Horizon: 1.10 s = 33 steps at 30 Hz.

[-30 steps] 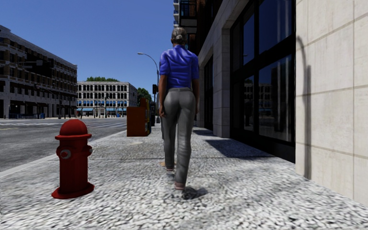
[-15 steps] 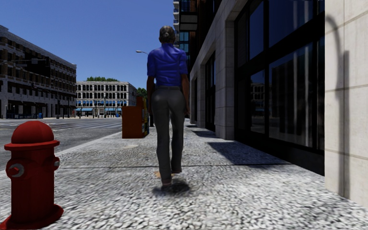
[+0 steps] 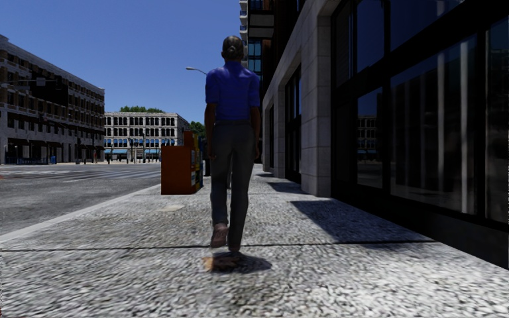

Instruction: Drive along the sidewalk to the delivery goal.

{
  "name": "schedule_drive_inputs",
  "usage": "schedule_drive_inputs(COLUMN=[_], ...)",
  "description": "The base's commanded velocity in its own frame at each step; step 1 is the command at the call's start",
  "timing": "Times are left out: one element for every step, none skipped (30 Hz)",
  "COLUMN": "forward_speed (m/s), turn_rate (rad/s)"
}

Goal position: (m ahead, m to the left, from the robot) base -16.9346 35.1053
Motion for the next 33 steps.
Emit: schedule_drive_inputs(forward_speed=[1.03,1.03,1.03,1.03,1.03,1.03,1.03,1.03,1.03,1.03,1.03,1.03,1.03,1.03,1.03,1.04,1.04,1.05,1.05,1.06,1.06,1.06,1.06,1.06,1.06,1.06,1.06,1.06,1.06,1.06,1.06,1.06,1.06], turn_rate=[0.0,0.0,0.0,0.0,0.0,0.0,0.0,0.0,0.0,0.0,0.0,0.0,0.0,0.0,0.0,0.0,0.0,0.0,0.0,0.0,0.0,0.0,0.0,0.0,0.0,0.0,0.0,0.0,0.0,0.0,0.0,0.0,0.0])
